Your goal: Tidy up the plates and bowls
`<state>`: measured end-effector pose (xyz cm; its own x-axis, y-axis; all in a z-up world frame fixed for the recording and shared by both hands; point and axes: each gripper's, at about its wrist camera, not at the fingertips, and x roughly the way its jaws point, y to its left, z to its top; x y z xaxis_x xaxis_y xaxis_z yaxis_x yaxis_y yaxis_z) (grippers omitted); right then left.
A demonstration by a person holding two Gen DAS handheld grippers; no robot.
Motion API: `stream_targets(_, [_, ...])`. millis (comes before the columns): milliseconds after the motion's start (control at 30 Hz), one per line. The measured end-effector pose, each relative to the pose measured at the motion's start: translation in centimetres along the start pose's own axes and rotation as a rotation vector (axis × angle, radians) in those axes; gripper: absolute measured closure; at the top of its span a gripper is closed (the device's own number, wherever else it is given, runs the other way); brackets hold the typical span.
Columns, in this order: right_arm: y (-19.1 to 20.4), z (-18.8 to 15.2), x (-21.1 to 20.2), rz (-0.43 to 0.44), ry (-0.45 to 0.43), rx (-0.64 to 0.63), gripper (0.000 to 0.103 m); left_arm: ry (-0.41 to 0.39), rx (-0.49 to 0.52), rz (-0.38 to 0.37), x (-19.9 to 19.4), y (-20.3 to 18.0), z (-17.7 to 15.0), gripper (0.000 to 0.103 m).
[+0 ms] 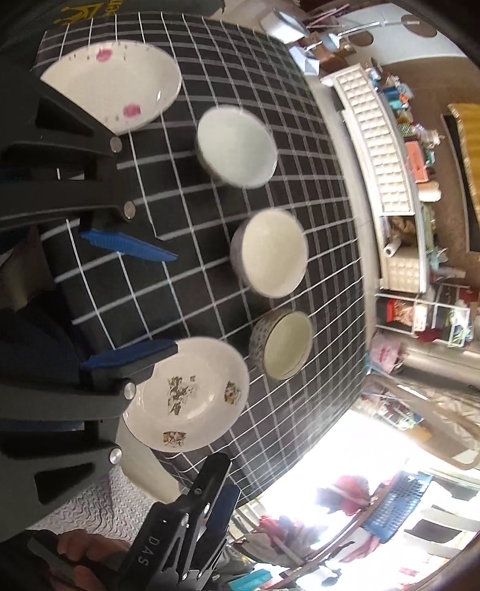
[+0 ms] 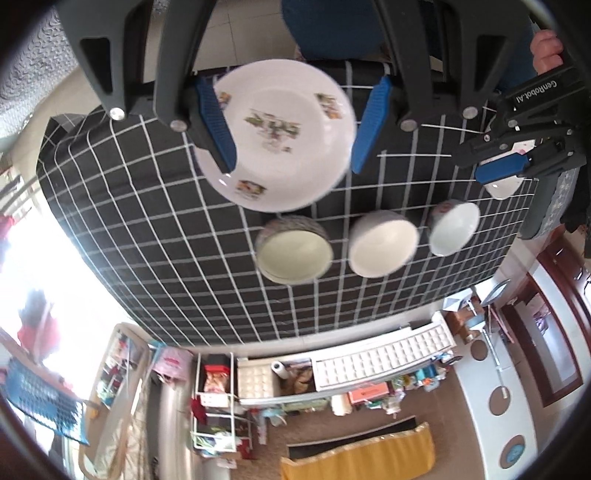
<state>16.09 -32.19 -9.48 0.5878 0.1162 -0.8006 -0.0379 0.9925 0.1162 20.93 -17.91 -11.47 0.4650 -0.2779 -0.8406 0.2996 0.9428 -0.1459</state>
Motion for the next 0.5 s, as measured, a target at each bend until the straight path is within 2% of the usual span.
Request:
stream_targets(300, [-4.7, -0.8, 4.1, -0.018, 0.081, 0.043, 0.034, 0.129, 0.030, -0.038, 6.8, -2.7, 0.6, 0.061])
stream_targets(500, [-7.1, -1.7, 6.8, -0.021, 0.126, 0.064, 0.034, 0.182, 0.042, -0.020, 10.6, -3.3, 0.5, 0.061])
